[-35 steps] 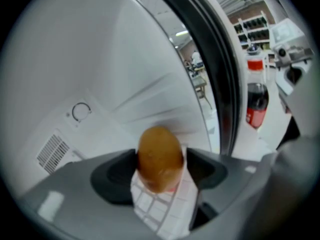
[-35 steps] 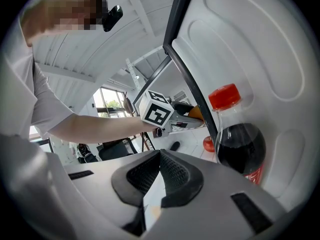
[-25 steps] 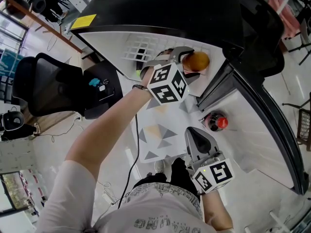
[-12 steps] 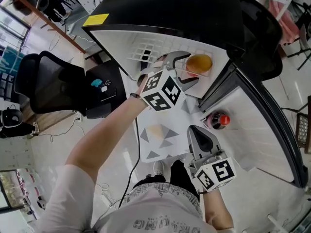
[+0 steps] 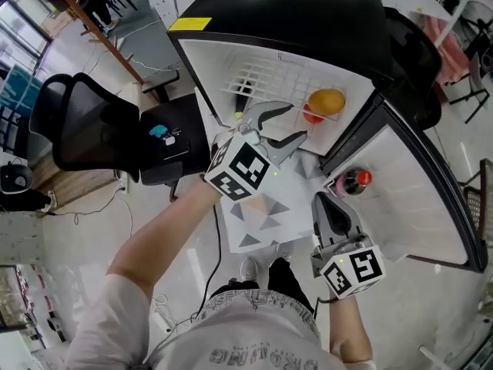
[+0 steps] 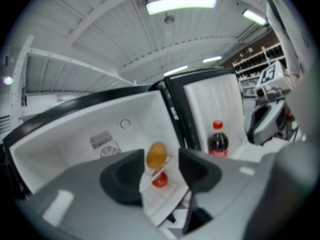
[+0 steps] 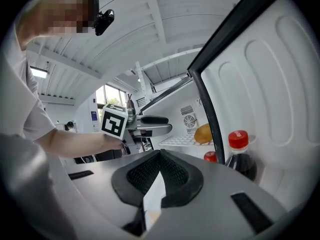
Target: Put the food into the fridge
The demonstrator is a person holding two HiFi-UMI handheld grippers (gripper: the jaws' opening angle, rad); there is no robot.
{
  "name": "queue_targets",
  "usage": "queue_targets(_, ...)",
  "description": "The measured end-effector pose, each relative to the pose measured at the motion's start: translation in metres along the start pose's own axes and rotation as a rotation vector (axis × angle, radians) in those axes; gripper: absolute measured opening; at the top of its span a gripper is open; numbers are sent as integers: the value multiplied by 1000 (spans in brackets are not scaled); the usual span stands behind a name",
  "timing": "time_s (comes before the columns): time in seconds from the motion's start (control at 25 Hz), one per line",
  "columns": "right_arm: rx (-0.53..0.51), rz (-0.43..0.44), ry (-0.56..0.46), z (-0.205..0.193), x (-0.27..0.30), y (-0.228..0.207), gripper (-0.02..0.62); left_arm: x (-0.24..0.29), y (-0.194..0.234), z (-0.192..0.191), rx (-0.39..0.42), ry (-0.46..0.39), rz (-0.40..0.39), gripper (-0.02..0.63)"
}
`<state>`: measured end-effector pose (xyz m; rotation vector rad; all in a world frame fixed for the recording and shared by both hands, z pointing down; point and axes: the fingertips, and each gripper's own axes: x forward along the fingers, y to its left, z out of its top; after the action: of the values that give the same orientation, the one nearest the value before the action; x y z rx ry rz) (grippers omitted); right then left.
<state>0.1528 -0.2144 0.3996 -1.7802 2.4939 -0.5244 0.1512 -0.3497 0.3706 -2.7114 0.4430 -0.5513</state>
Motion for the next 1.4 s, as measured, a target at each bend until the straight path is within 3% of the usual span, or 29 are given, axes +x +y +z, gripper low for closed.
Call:
queue_targets(0.72, -73, 4, -25, 9, -19, 62, 2, -120, -35, -13, -270, -116, 87, 92)
queue_targets(0.88, -88, 12, -27, 11, -20, 72, 2, -137, -44, -27, -320, -99, 97, 81)
queue_targets(1.08, -101, 17, -30, 12, -19, 81, 2, -155, -51, -21, -363, -150, 110, 66)
queue_targets(1.4, -113, 21, -33, 14, -19, 87, 2, -170, -67, -37, -434, -157, 106, 33)
